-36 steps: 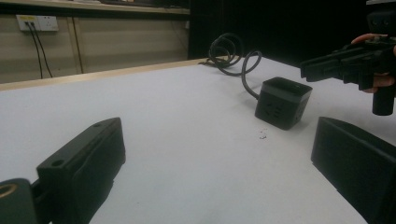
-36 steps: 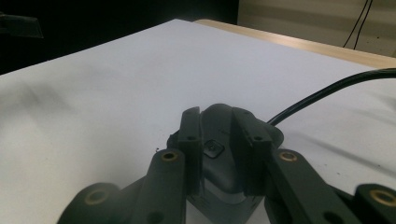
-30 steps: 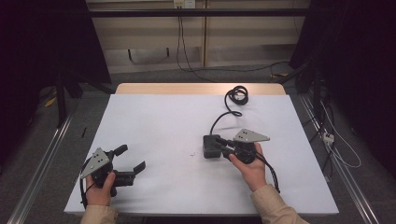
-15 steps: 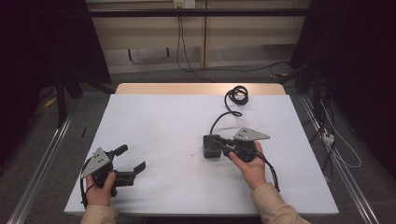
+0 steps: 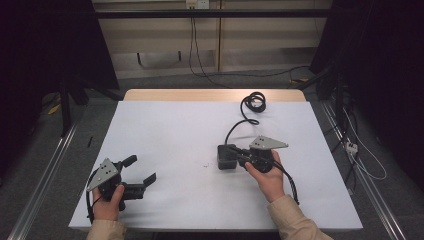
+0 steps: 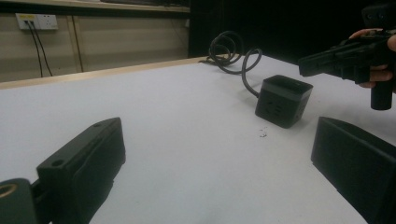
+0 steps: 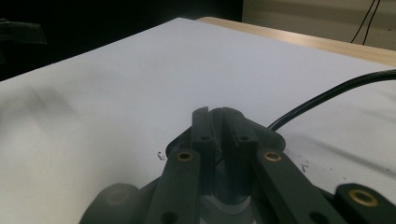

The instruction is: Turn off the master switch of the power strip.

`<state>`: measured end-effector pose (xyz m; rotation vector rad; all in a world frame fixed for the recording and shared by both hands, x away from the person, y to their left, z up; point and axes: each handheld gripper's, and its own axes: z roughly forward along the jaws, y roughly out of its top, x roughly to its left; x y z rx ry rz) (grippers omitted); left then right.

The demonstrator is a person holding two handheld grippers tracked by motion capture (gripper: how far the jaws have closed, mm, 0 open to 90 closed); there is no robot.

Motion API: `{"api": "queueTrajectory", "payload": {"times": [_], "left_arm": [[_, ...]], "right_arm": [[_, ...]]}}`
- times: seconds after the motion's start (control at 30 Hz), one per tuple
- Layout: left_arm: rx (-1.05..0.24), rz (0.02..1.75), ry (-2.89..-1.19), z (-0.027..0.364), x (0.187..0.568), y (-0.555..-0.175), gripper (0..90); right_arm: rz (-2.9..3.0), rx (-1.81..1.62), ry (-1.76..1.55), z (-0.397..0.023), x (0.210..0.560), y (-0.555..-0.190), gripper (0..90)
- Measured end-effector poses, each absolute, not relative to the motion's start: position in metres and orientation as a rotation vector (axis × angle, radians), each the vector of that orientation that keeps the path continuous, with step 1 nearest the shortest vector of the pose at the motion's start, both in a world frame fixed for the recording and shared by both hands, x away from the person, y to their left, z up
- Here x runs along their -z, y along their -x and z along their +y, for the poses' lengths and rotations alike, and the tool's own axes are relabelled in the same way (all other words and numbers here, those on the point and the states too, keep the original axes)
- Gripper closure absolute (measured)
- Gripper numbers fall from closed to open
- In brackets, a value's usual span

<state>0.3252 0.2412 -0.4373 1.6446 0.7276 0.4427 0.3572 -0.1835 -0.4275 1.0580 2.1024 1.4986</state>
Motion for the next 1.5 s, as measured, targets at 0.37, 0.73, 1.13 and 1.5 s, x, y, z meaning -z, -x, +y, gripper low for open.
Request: {"api": "queueTrajectory", "payload": {"times": [0.37,0.73,1.13,1.5], "left_arm": [[-0.444,0.728,-1.646,0.2409,0.4374,-0.3251,2.7],[-0.443,0.726,-1.647,0.2406,0.4375,-0.3253,2.7],[-0.443,0.728,-1.648,0.2405,0.4377,-0.3251,2.7],[-0.441,0.73,-1.649,0.2403,0.4381,-0.3252,2.7]], "right_arm": [[2.11,-1.495,-1.06,-0.1838,0.4277,-0.3577,87.8],[2.138,-1.481,-1.067,-0.1819,0.4281,-0.3583,90.0],[2.144,-1.477,-1.059,-0.1797,0.4292,-0.3597,90.0],[2.146,-1.457,-1.049,-0.1786,0.4308,-0.3605,90.0]]}}
